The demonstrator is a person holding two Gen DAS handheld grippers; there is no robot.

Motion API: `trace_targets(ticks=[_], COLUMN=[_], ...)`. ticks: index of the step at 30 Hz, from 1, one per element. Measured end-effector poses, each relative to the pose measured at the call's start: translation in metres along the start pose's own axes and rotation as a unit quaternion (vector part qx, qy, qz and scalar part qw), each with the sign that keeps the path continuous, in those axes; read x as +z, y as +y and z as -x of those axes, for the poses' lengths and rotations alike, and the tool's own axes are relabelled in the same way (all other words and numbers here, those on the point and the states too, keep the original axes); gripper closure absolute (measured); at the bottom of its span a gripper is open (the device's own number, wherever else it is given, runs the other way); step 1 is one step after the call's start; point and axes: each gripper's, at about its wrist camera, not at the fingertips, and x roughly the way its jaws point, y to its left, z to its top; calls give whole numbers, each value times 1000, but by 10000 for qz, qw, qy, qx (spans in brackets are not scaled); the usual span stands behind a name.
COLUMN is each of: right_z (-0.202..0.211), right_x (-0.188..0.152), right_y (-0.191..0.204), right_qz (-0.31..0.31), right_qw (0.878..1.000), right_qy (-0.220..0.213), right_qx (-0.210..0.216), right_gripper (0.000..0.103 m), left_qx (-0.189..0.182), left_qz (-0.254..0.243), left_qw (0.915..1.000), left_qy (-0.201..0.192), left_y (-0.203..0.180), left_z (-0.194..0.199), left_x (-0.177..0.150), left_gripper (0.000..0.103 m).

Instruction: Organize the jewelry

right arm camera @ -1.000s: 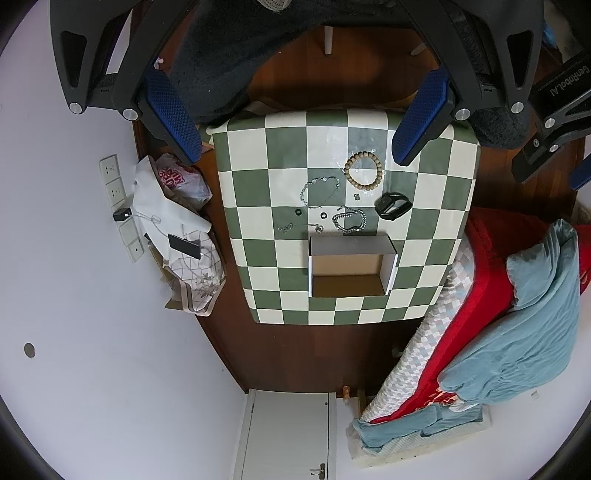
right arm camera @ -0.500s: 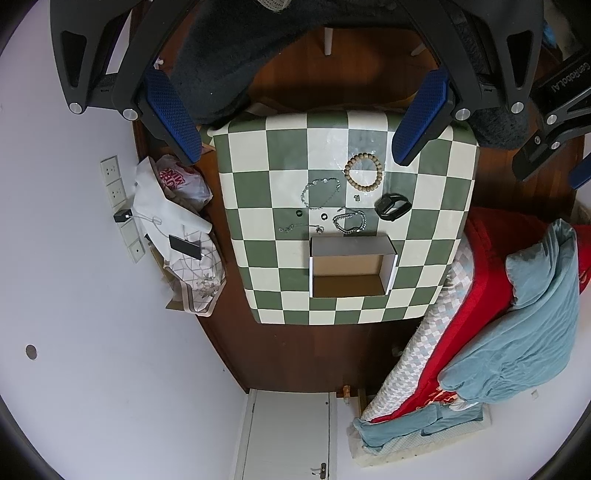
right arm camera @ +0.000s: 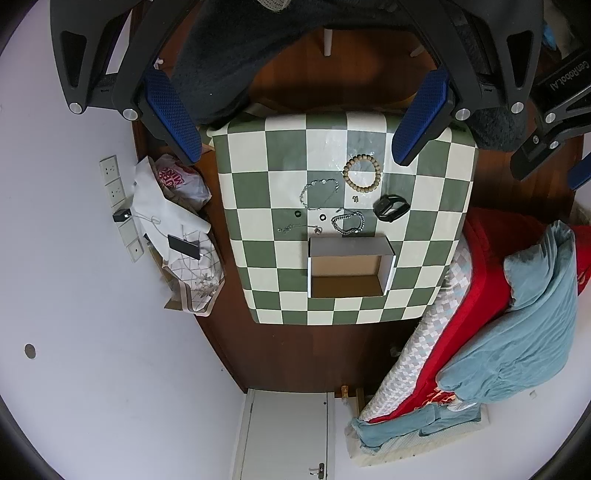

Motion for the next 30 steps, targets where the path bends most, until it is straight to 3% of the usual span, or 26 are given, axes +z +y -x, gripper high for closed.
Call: trace_targets(ticks=[30], right_z=[6], right_x=[0], right_y=[0], right_qz=[6], right_qw=[10000], right_qy=[-18], right_qx=[16], right_gripper=[0], left_qx=[-25], left_qz=[13], left_qw=[10000], left_qy=[-15], left_y=[-1], left_z=[1], left_x=[1], left_gripper=[0])
